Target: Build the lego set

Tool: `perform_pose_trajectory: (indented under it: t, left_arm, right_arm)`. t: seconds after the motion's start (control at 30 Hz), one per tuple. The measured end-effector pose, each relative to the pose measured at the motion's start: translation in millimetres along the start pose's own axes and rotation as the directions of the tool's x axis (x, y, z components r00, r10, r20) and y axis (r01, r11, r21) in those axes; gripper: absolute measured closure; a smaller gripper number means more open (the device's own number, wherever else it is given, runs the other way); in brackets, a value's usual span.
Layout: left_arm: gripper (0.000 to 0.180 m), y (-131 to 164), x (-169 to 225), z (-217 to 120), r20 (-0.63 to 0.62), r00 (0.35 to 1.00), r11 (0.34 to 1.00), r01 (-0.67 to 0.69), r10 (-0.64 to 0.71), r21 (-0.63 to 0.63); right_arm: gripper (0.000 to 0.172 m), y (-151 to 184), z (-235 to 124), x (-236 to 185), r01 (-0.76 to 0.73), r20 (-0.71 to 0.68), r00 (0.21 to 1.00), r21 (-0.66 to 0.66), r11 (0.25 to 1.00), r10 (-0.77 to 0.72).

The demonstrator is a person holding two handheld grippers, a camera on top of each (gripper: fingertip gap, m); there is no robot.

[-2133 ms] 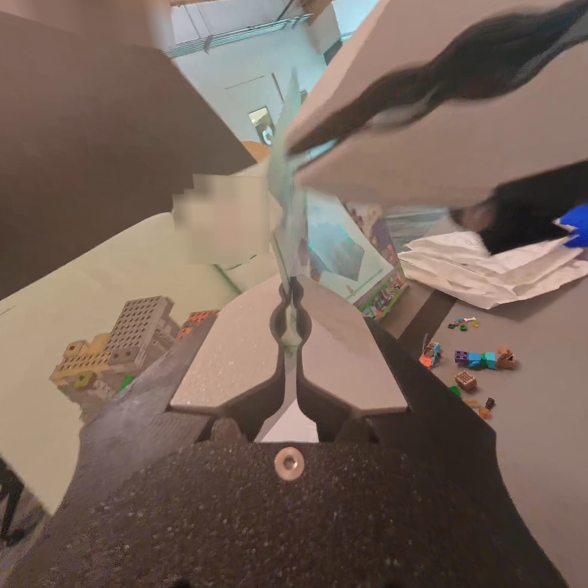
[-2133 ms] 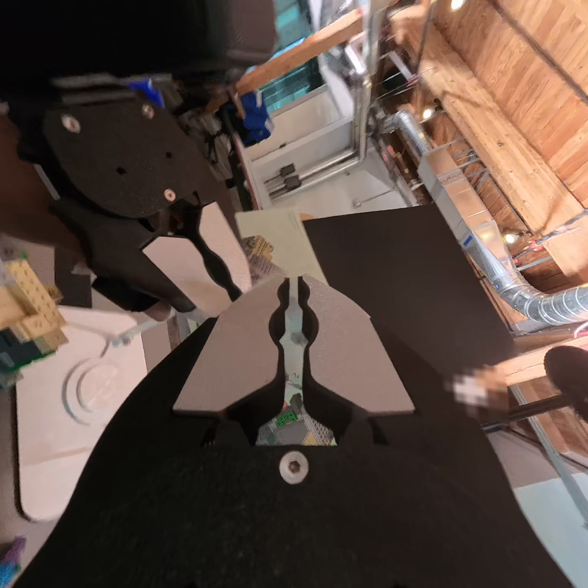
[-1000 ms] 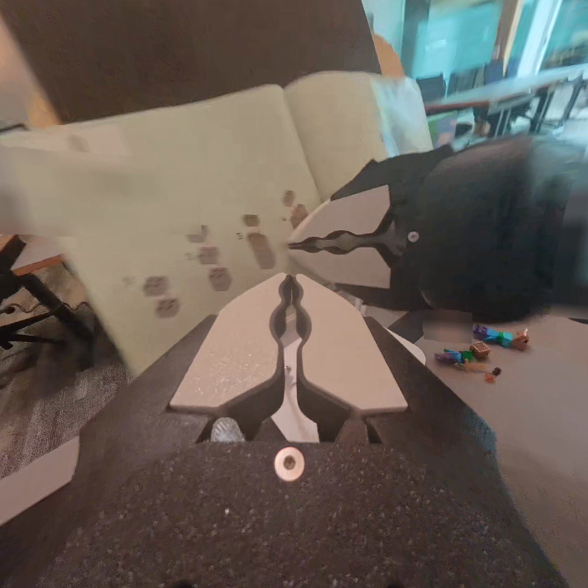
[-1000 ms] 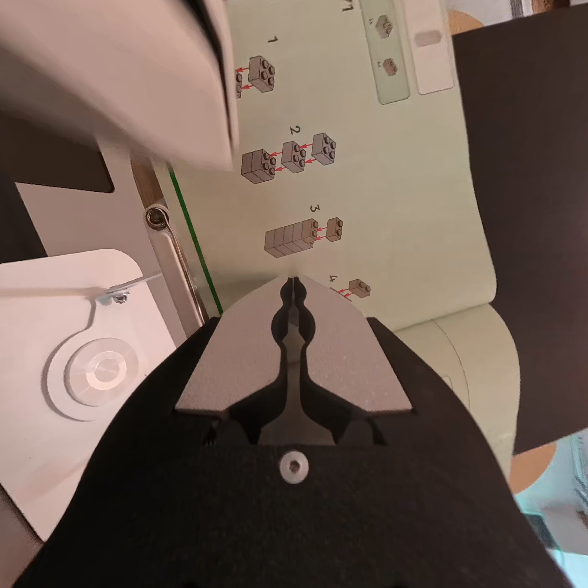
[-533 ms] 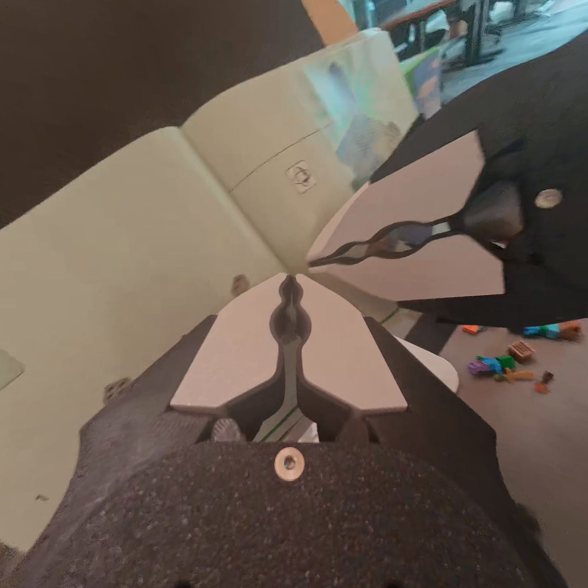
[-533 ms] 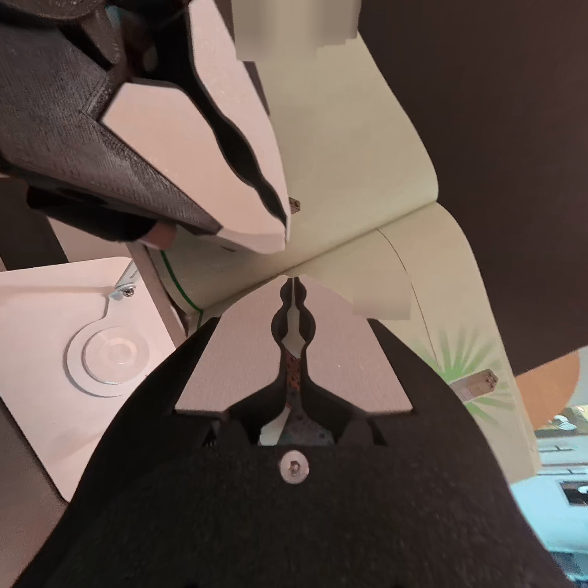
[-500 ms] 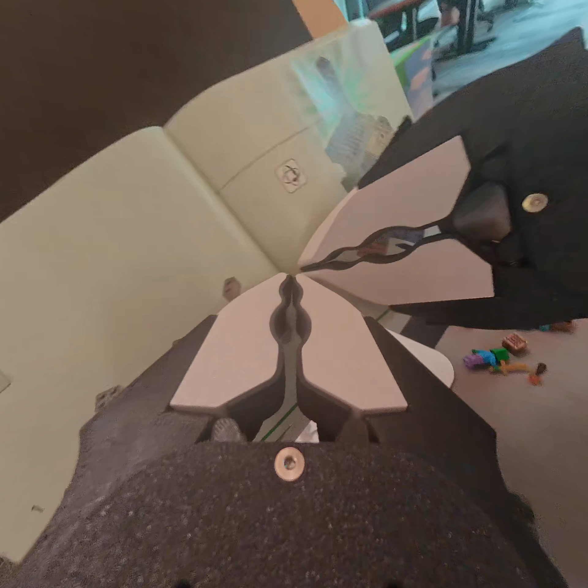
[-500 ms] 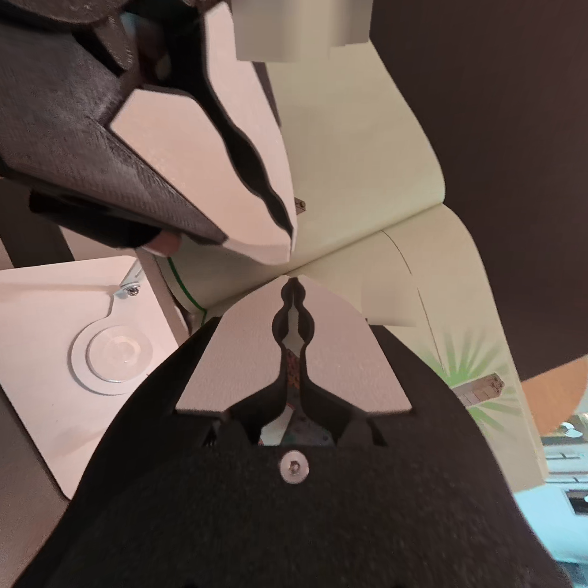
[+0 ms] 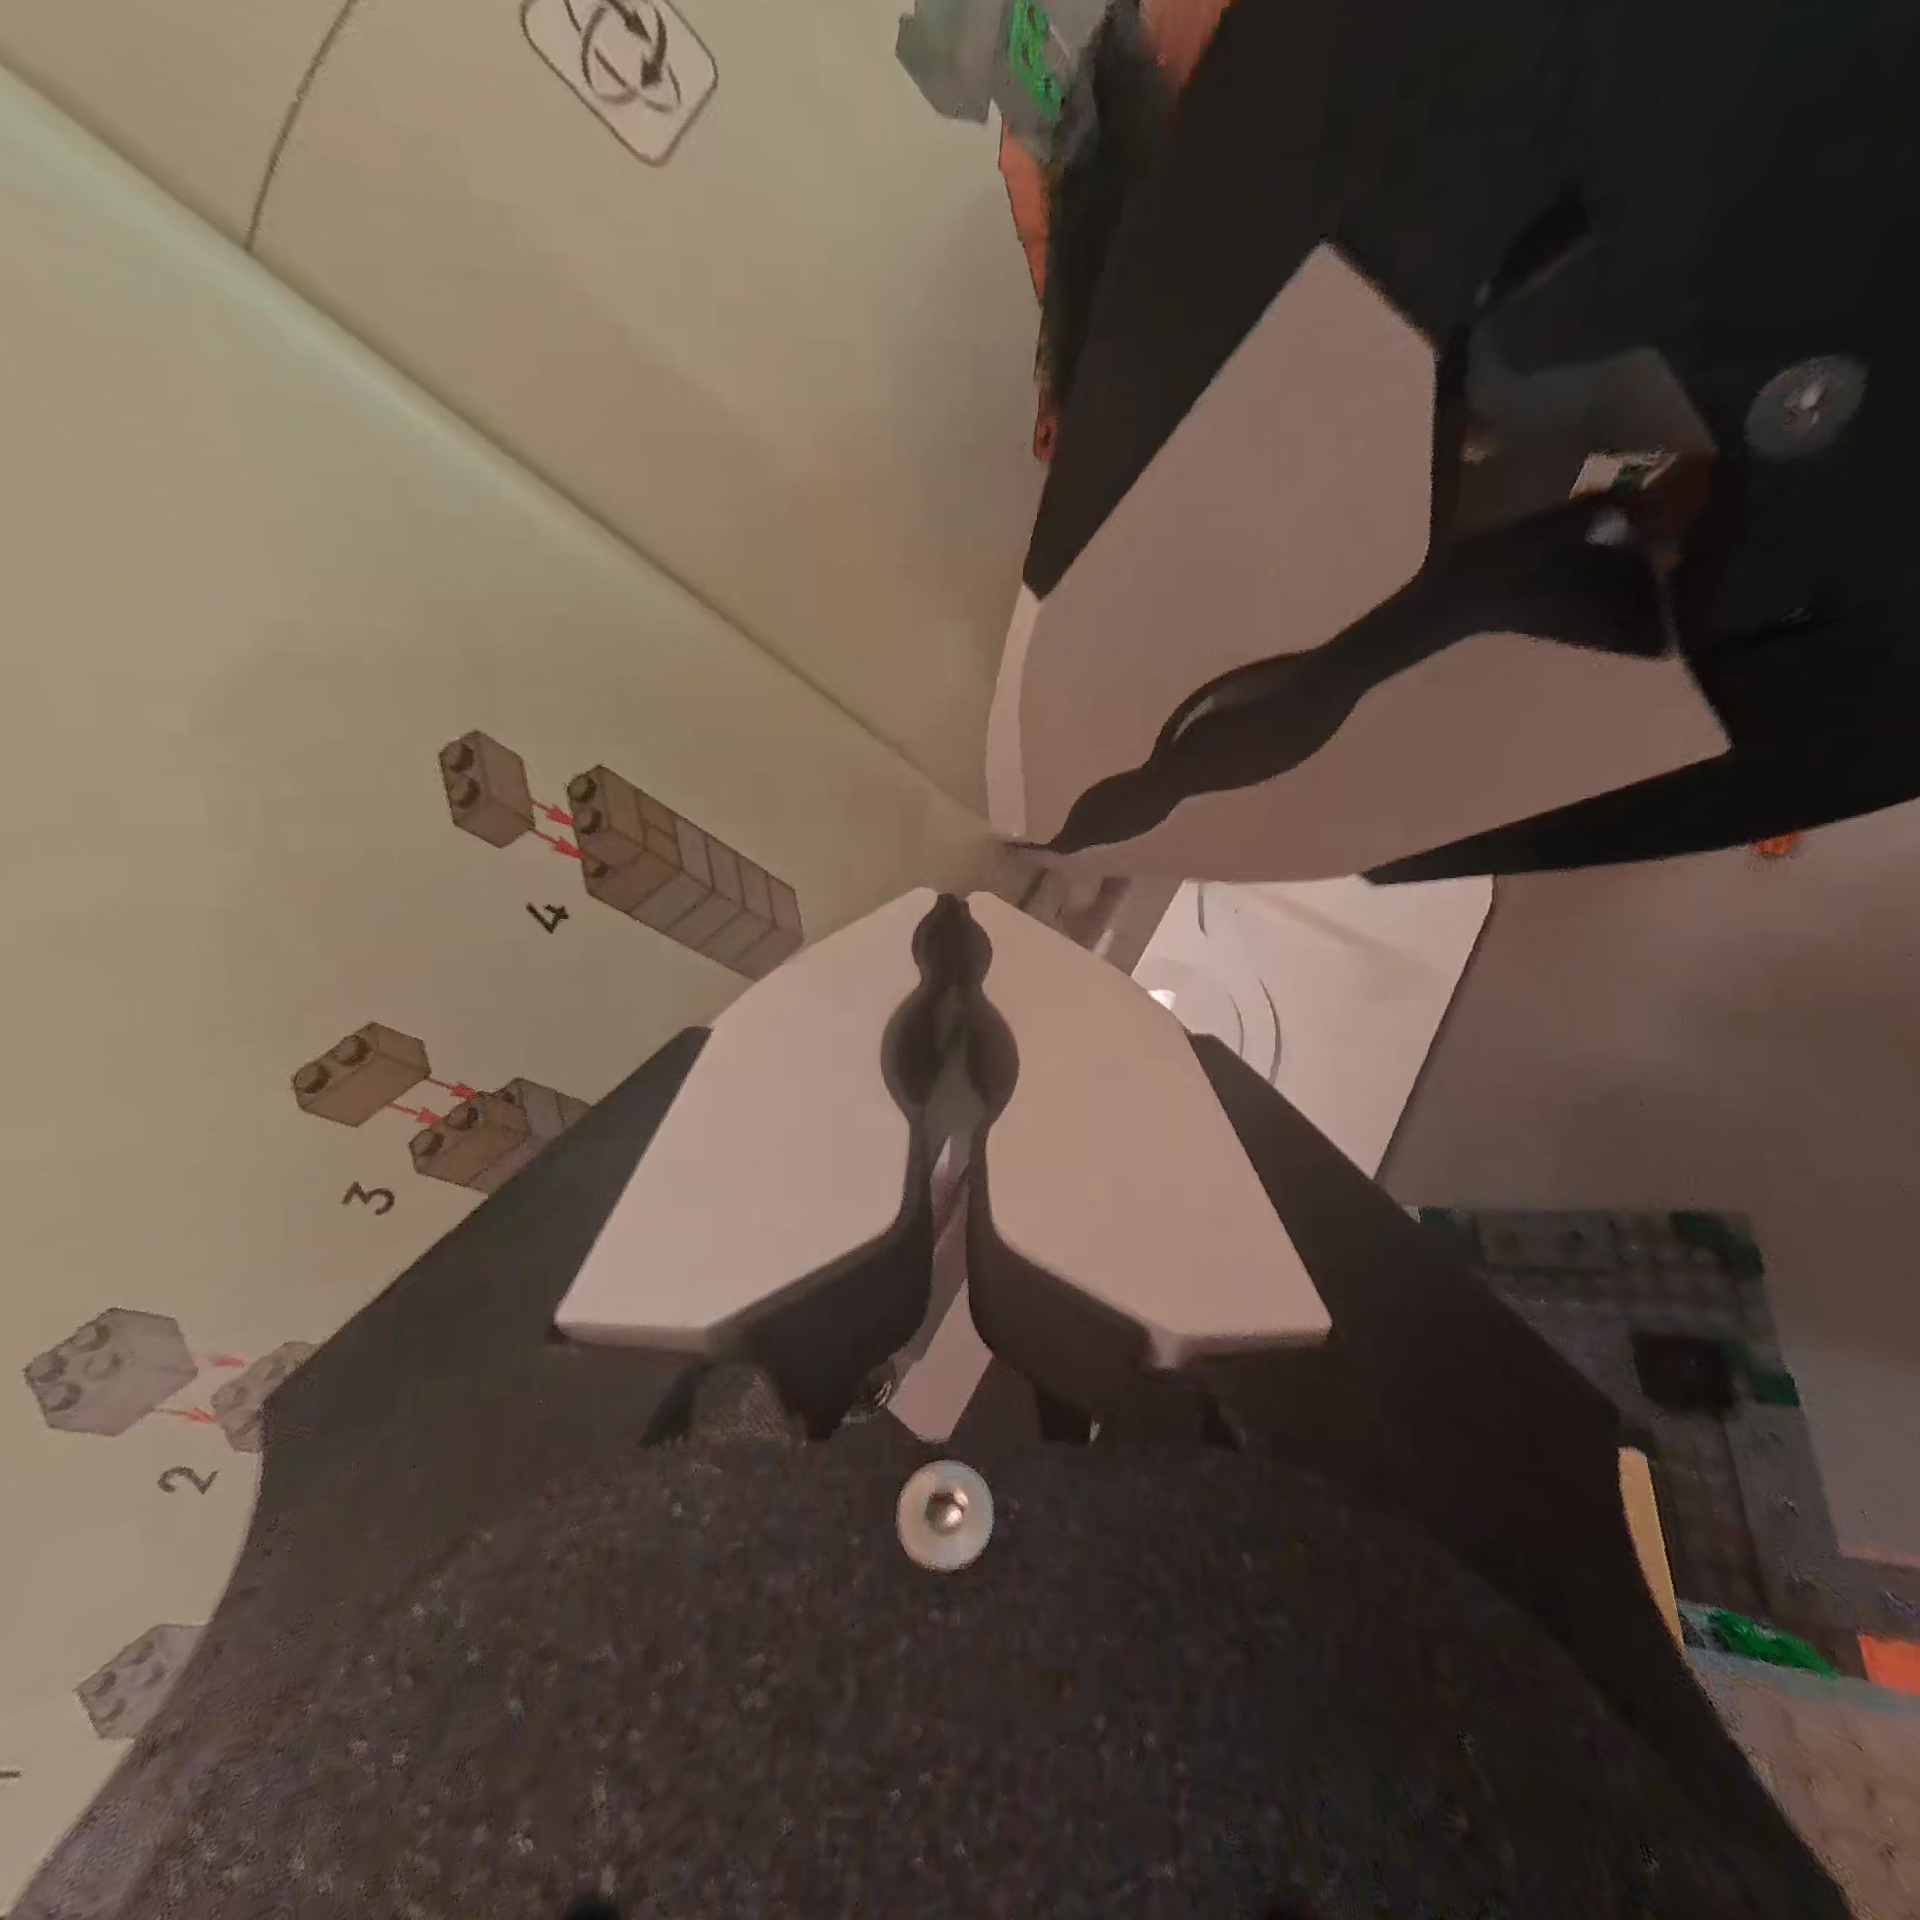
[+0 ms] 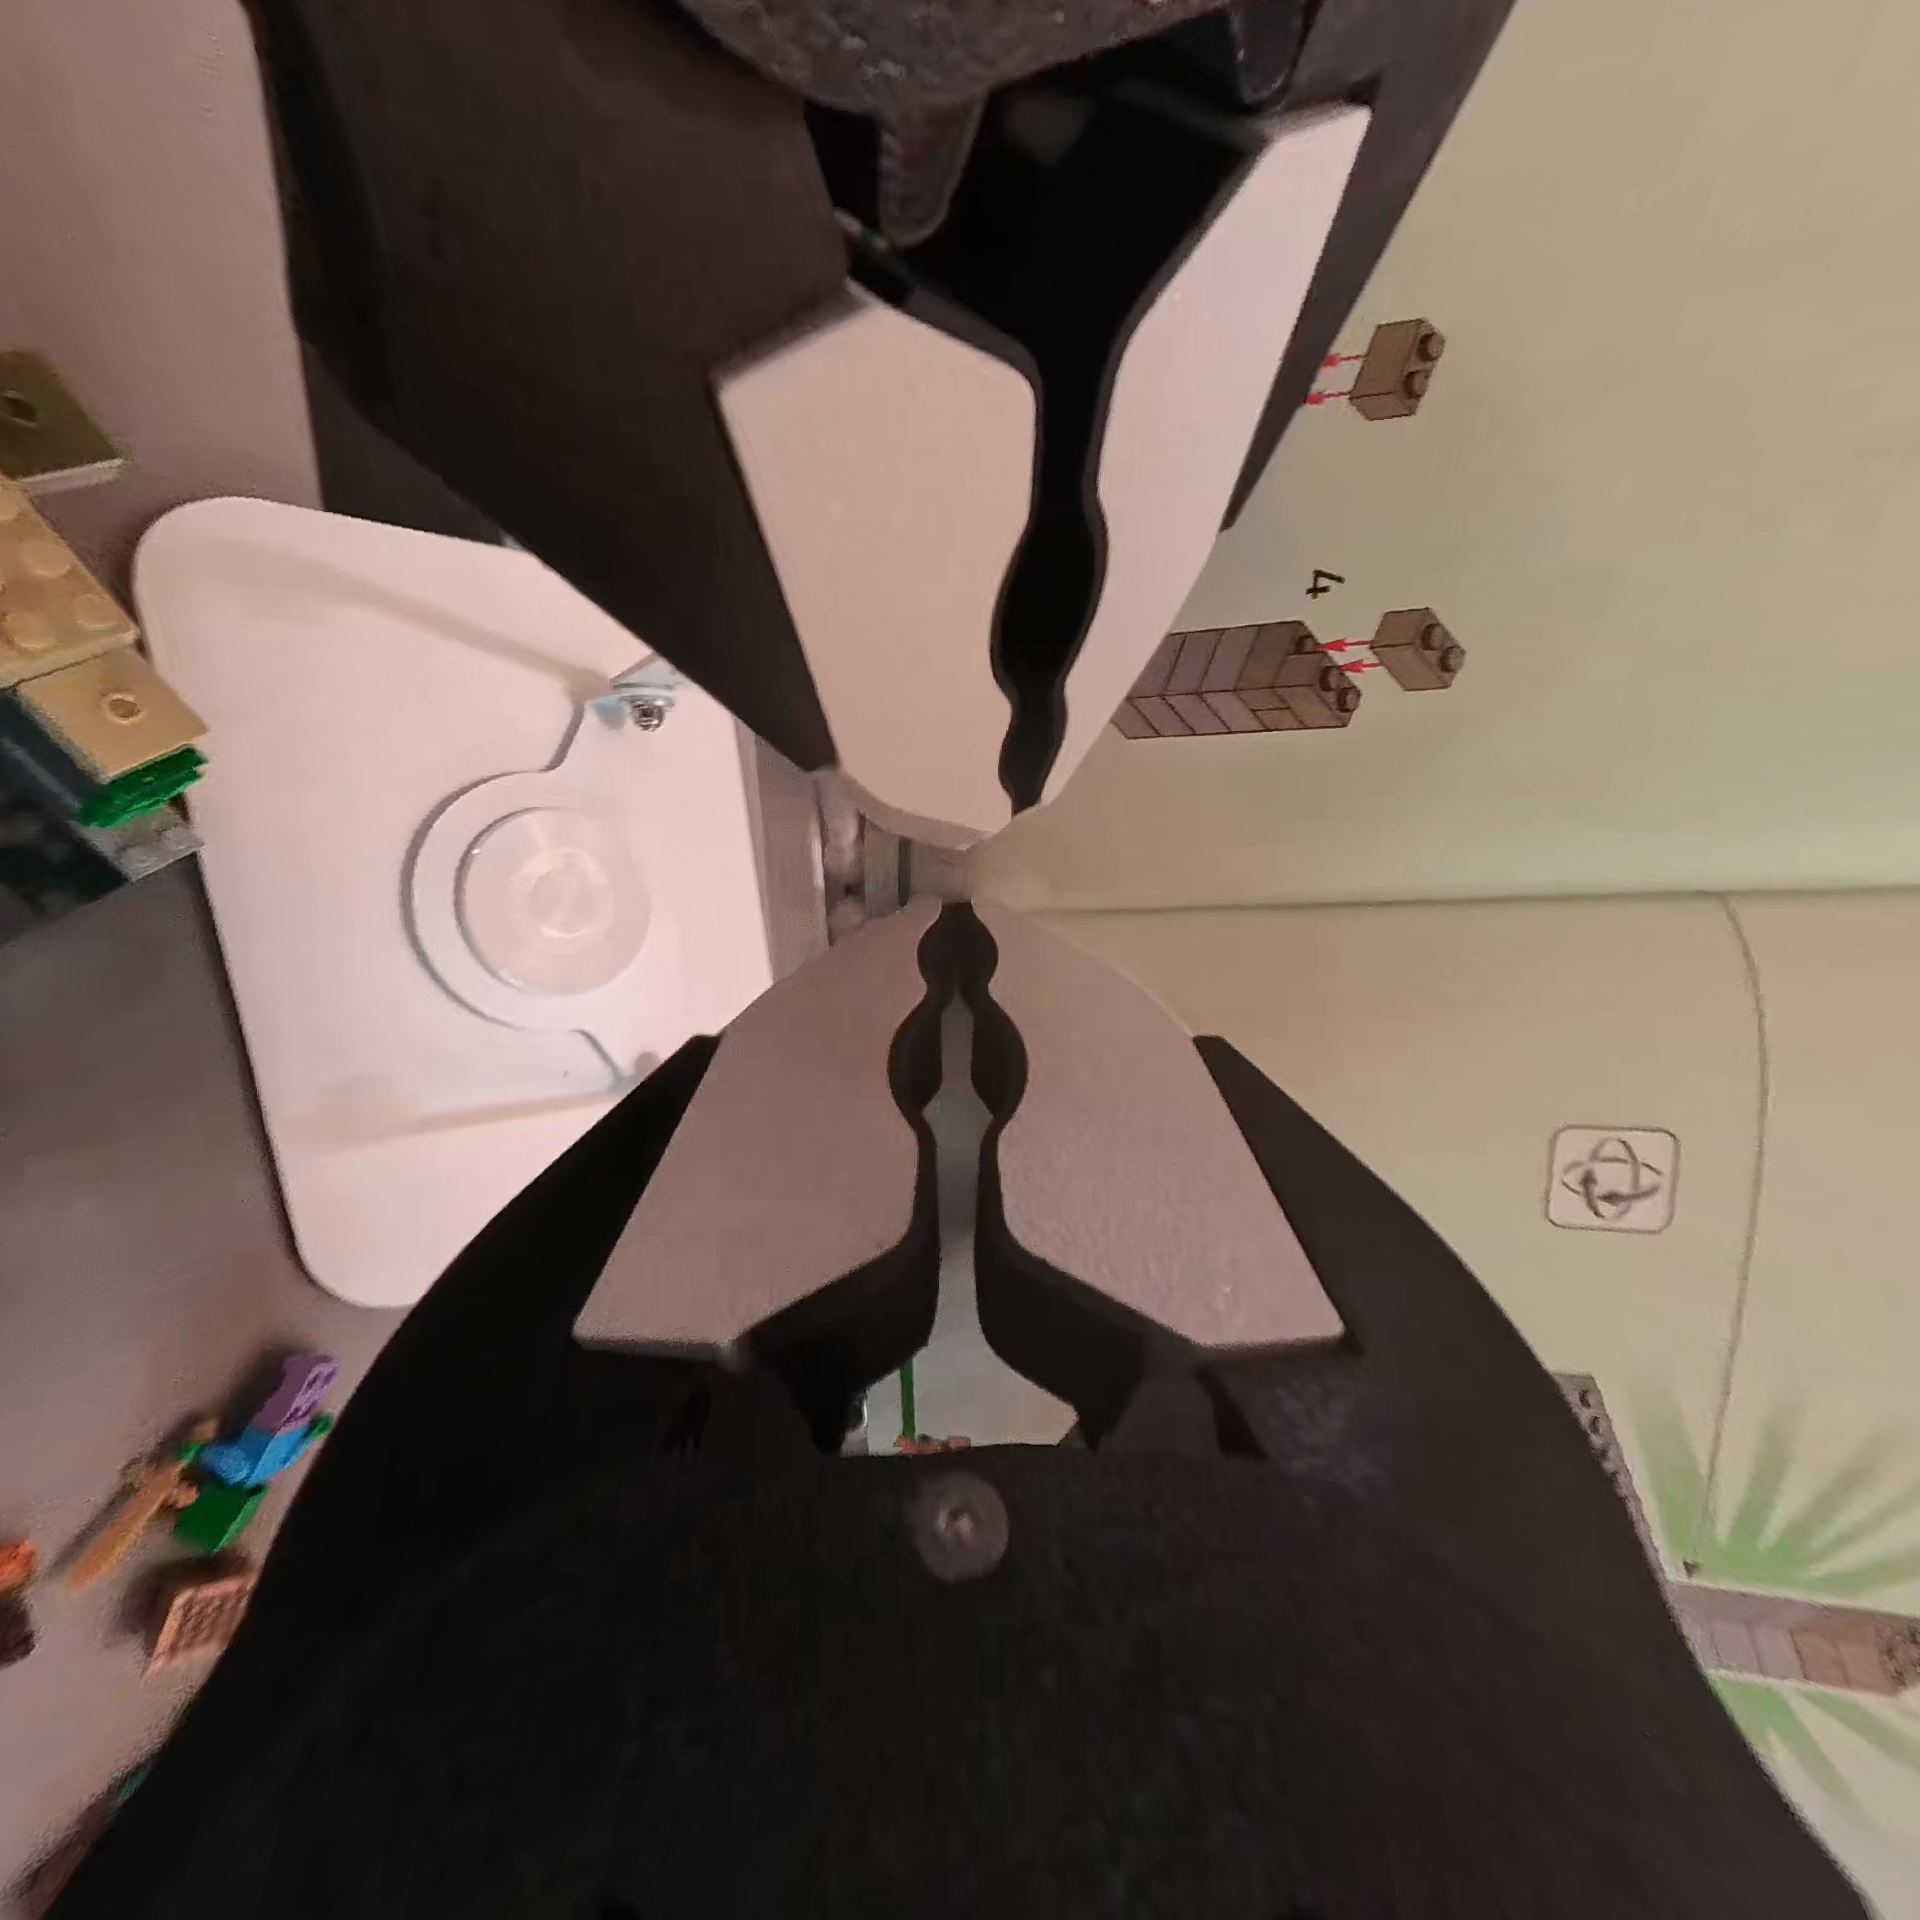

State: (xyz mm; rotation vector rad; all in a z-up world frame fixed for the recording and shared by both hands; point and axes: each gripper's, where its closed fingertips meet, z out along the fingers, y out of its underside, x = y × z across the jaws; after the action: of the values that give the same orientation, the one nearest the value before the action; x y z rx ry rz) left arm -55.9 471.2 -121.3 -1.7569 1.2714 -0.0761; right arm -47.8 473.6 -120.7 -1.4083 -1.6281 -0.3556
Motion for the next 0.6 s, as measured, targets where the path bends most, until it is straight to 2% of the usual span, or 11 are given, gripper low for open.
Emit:
perform_pose_trajectory:
  t: [0.07,0.17,0.4,0.6]
  left_arm:
    - [0.180,7.7,-2.9,-1.4,0.008,1.000,0.999,-0.006,0.007,-0.035]
    - [0.180,16.7,-4.3,-5.3,-0.007,1.000,0.999,0.029,-0.029,-0.034]
    - [0.180,42.5,-17.1,-20.7,0.028,0.995,0.992,0.097,-0.095,-0.087]
    - [0.180,73.8,-37.0,-42.2,0.073,0.976,0.971,0.212,-0.204,-0.109]
  right_arm:
    - [0.172,9.5,-0.9,-4.0,-0.006,0.070,0.997,-0.064,0.998,0.010]
    - [0.172,22.9,-6.4,-7.5,-0.023,0.111,0.993,-0.067,0.998,0.030]
    - [0.172,58.4,-24.8,-3.2,-0.125,0.110,0.985,-0.089,0.988,0.134]
    - [0.172,99.5,-45.1,-1.2,-0.200,0.095,0.973,-0.113,0.973,0.211]
